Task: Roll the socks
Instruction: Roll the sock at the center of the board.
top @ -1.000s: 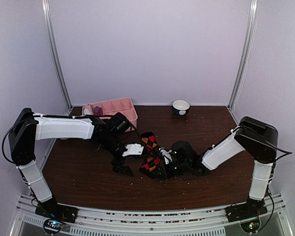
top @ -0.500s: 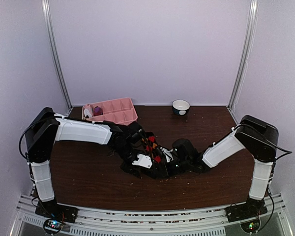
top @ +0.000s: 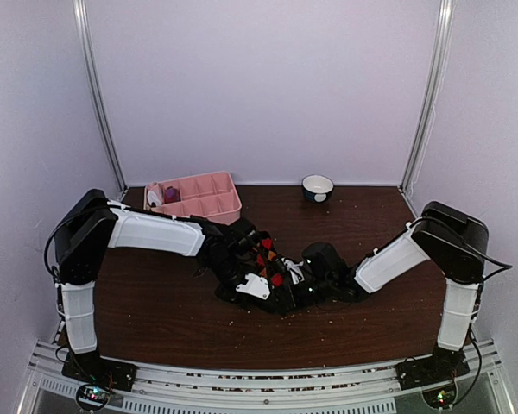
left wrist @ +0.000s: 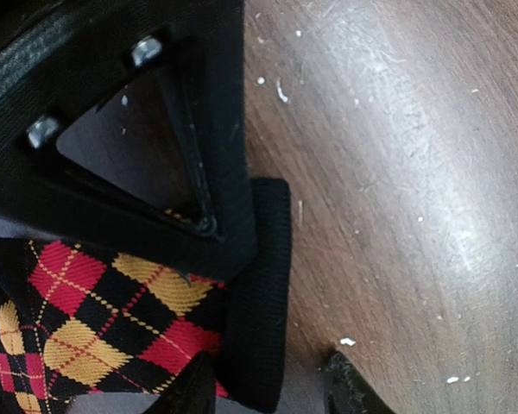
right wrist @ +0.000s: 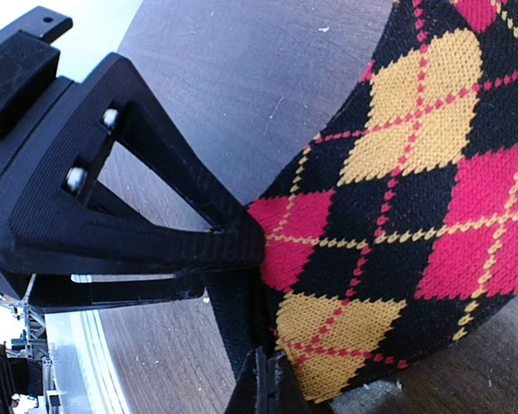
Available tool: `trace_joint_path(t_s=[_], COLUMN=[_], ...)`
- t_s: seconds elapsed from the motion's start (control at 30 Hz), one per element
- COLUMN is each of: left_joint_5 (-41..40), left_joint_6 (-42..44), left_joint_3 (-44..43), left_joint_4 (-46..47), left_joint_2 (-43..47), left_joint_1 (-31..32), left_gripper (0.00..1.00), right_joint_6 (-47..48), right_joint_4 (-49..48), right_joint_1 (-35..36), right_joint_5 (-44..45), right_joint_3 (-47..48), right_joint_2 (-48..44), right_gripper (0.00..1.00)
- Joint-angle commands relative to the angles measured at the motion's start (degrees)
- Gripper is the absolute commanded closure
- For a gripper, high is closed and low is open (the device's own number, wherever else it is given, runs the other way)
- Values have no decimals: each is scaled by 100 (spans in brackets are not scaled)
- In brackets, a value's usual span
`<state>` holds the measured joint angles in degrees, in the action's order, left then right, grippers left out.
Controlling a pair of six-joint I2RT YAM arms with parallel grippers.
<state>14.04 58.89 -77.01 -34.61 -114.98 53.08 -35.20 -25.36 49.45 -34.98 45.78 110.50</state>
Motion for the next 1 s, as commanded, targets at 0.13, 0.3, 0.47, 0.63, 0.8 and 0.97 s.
trace_joint_path(t_s=[0.13,0.3,0.47,0.63,0.8,0.97], left_joint_5=[-353,73,338,221,186,153], left_joint_6=[-341,-699,-145,-28,-111,-159], left_joint_3=[-166,-842,-504,-279,-368,-517], left_joint_4=[117,-897,-952,-676,-491,-388], left_joint_2=[16,330,455,153,-1,-153], left_joint_1=[29,9,76,95,106,116], left_gripper=[40,23,30,36,43,54], right_joint_6=[33,-28,-66,-140,-154,-111], right_joint_4=[833,745,810,816,896,983], right_joint_1=[-31,-26,-32,-36,-49,-50], right_joint_5=[27,32,-13,-32,-127,-163], right_joint_3=[-146,-252,-175,-168,-200,-215], right_joint_2=[235,225,241,236,208,119], right_gripper=[100,100,100,100,100,100])
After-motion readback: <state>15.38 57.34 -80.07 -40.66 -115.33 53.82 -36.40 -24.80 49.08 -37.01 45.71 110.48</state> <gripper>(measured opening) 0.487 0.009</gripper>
